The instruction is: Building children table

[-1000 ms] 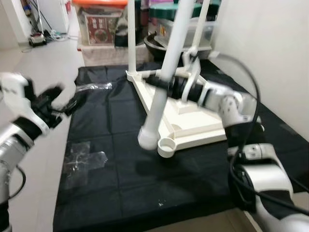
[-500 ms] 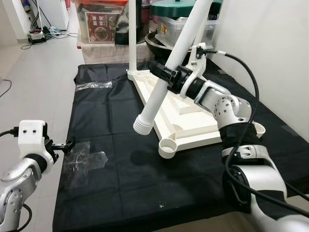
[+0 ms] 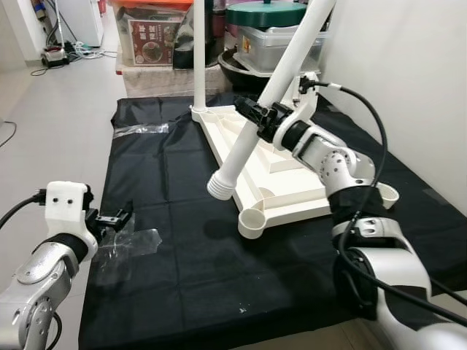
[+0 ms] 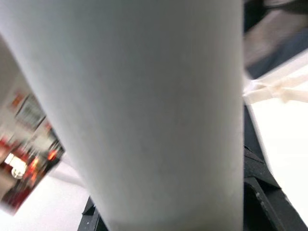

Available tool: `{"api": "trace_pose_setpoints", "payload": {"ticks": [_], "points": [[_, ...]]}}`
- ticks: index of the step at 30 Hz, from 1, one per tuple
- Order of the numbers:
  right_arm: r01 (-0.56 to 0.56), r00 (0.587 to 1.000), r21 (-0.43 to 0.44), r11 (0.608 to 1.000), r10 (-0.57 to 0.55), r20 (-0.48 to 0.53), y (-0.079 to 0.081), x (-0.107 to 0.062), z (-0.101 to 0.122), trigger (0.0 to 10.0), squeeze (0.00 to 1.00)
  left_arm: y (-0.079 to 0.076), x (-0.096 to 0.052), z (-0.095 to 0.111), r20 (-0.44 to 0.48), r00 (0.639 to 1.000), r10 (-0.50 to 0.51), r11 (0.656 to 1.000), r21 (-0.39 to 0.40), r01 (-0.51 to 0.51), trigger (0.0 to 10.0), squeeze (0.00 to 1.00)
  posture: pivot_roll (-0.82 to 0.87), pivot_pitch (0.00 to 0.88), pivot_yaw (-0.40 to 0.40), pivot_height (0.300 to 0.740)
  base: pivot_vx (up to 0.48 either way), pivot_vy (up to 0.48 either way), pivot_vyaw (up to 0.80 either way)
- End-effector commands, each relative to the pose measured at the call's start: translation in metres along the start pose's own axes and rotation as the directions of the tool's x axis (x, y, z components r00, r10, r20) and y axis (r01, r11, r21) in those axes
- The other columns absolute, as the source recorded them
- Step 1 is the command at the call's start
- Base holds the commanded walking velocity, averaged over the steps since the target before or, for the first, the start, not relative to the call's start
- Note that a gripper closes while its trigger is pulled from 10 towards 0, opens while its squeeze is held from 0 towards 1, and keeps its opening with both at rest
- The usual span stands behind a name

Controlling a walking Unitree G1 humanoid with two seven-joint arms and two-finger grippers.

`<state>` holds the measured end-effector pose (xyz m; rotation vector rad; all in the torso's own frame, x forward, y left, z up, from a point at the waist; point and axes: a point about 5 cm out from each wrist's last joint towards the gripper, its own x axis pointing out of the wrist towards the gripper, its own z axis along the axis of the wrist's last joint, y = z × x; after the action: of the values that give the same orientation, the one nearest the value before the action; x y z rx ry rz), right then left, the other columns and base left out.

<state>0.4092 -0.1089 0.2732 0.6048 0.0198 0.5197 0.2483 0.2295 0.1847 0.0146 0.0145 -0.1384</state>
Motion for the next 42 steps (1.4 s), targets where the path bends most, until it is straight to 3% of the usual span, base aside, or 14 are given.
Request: {"api": "trace_pose_setpoints", "payload": {"ticks": [1,7,15,25,30,33,37,39,42], "points": [[0.059,0.998,0.067,0.996,-0.061,0.028,0.0,0.003,0.002,10.0,0.0,-0.008,-0.002,0.0,0.017,0.998,-0.067,0.998,-0.014,0.067,10.0,0.0,0.05,0.0,-0.075,0.74,0.0,0.0,0.0],[0.183,0.981,0.198,0.963,-0.191,0.022,-0.005,0.007,0.001,10.0,0.0,-0.013,-0.011,0.002,0.021,0.983,-0.182,0.983,0.034,0.181,10.0,0.0,0.05,0.0,-0.07,0.74,0.0,0.0,0.0],[0.219,0.974,0.203,0.954,-0.227,0.014,-0.005,0.009,-0.001,10.0,0.0,-0.012,-0.015,0.002,0.031,0.982,-0.185,0.982,0.029,0.185,10.0,0.0,0.06,0.0,-0.078,0.74,0.0,0.0,0.0],[0.212,0.977,0.209,0.955,-0.214,-0.015,0.009,0.015,-0.011,10.0,0.0,-0.013,-0.012,0.002,0.001,0.956,-0.292,0.951,0.103,0.291,10.0,0.0,0.05,0.0,-0.061,0.74,0.0,0.0,0.0],[0.101,0.995,0.198,0.975,-0.102,-0.008,0.03,0.019,-0.017,10.0,0.0,-0.017,-0.005,0.003,-0.007,0.938,-0.346,0.931,0.118,0.345,10.0,0.0,0.05,0.0,-0.051,0.74,0.0,0.0,0.0],[-0.075,0.997,0.163,0.984,0.075,0.009,0.055,0.019,-0.02,10.0,0.0,-0.021,0.002,0.006,-0.002,0.916,-0.4,0.91,0.115,0.398,10.0,0.0,0.04,0.0,-0.043,0.74,0.0,0.0,0.0],[-0.132,0.991,0.157,0.979,0.132,0.011,0.063,0.018,-0.022,10.0,0.0,-0.022,0.004,0.007,-0.002,0.91,-0.414,0.904,0.116,0.411,10.0,0.0,0.04,0.0,-0.043,0.74,0.0,0.0,0.0],[-0.254,0.967,0.115,0.96,0.255,0.006,0.076,0.012,-0.025,10.0,0.0,-0.019,0.006,0.008,-0.006,0.902,-0.432,0.895,0.12,0.429,10.0,0.0,0.03,0.0,-0.033,0.74,0.0,0.0,0.0],[-0.3,0.953,0.091,0.95,0.302,-0.002,0.079,0.008,-0.028,10.0,0.0,-0.016,0.007,0.009,-0.008,0.902,-0.431,0.894,0.131,0.428,10.0,0.0,0.03,0.0,-0.034,0.74,0.0,0.0,0.0]]}}
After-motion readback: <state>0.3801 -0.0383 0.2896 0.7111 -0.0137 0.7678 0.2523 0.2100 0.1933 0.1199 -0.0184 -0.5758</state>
